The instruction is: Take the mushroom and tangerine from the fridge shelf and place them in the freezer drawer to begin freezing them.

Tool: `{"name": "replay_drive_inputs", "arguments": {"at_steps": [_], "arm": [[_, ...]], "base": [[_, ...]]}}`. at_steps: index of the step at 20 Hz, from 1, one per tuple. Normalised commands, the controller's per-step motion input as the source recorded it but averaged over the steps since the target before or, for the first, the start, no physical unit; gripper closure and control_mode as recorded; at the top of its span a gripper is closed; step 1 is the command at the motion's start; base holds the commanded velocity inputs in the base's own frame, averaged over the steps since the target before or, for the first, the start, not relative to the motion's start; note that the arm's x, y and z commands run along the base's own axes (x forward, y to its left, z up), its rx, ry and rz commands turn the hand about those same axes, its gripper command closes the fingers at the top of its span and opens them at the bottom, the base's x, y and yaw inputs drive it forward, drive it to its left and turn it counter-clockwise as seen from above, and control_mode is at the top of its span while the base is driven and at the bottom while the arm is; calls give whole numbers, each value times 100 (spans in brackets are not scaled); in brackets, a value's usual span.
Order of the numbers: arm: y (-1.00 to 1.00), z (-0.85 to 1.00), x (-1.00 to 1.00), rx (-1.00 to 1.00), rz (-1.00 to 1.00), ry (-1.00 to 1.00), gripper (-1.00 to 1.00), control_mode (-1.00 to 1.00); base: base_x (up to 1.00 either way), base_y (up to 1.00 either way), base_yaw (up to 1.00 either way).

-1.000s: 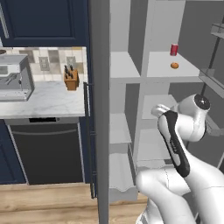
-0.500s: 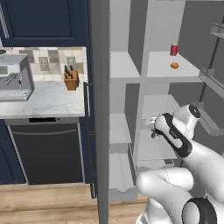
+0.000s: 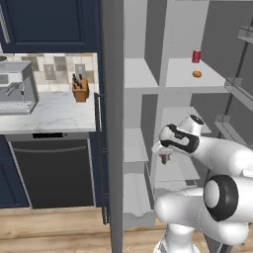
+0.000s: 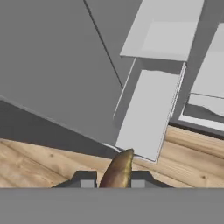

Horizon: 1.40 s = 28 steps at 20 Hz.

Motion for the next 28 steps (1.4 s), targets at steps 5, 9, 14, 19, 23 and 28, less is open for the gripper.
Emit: {"name": "replay_drive_inputs", "arguments": {"at_steps": [5, 9, 14, 19, 23, 28], "arm": [[24, -58, 2, -13, 18, 3, 100, -100], [-4, -57, 1, 0, 29, 0, 100, -100], [0, -53, 10, 0, 25, 1, 100, -100], [0, -53, 5, -1, 21, 3, 100, -100], [0, -30, 0, -1, 16, 2, 100, -100], [8, -44, 1, -2, 14, 4, 100, -100]], "base": [[0, 0, 0], [0, 0, 0], [0, 0, 0], [0, 0, 0], [0, 0, 0], [0, 0, 0]]}}
